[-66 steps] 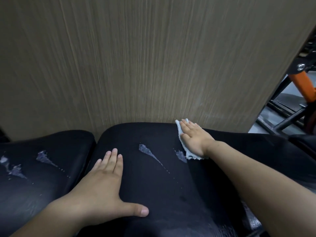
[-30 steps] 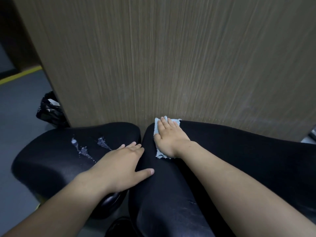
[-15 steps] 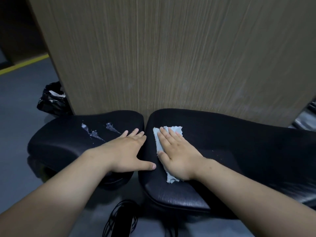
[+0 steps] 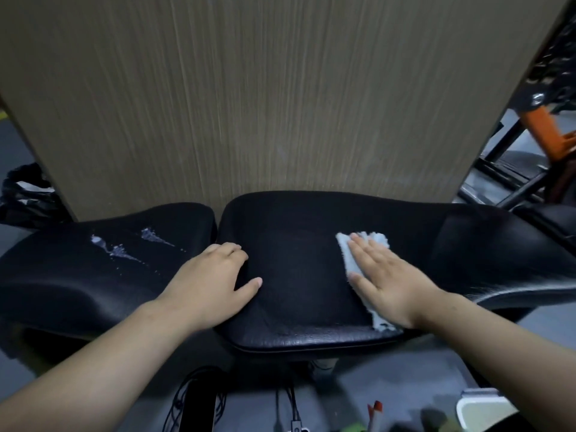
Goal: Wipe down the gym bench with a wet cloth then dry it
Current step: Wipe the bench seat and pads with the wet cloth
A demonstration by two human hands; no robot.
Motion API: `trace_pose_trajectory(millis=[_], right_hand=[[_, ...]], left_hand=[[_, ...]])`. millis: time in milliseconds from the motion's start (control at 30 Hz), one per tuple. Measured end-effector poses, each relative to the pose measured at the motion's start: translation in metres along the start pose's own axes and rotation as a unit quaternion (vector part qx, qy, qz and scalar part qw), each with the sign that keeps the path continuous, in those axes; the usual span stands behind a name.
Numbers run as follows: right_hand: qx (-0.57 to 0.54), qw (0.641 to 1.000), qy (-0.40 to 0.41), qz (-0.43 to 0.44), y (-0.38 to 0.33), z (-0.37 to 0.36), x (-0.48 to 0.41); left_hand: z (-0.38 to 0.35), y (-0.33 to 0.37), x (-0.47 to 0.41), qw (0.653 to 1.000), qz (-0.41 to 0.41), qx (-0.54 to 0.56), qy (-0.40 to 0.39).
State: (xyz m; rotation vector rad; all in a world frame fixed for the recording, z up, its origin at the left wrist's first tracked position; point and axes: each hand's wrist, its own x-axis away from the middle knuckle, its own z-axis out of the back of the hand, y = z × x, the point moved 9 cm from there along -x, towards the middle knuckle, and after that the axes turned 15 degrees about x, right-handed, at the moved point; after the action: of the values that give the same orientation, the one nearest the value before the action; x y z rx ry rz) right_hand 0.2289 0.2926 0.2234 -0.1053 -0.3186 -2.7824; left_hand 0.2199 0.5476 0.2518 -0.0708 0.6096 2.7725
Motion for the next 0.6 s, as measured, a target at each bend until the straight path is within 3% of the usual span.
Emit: trace_pose_trajectory(millis=[133,233,600], right_hand=[[-0.007,0.999,-0.011,-0.050,0.032,-0.011,0.016],[-0.019,0.998,-0.011,-0.065,0.019,-0.006,0.015],[-0.014,0.995,0.023,0.097,-0.185,0.041,-0.012]], left_hand=[[0.006,-0.004,0.001,1.000,-0.007,0.019,0.005],[0.015,-0.014,0.003,1.000,-0.010,0.008,0.009],[0.053,-0.063,0.003,0.996,0.039,0.005,0.086]])
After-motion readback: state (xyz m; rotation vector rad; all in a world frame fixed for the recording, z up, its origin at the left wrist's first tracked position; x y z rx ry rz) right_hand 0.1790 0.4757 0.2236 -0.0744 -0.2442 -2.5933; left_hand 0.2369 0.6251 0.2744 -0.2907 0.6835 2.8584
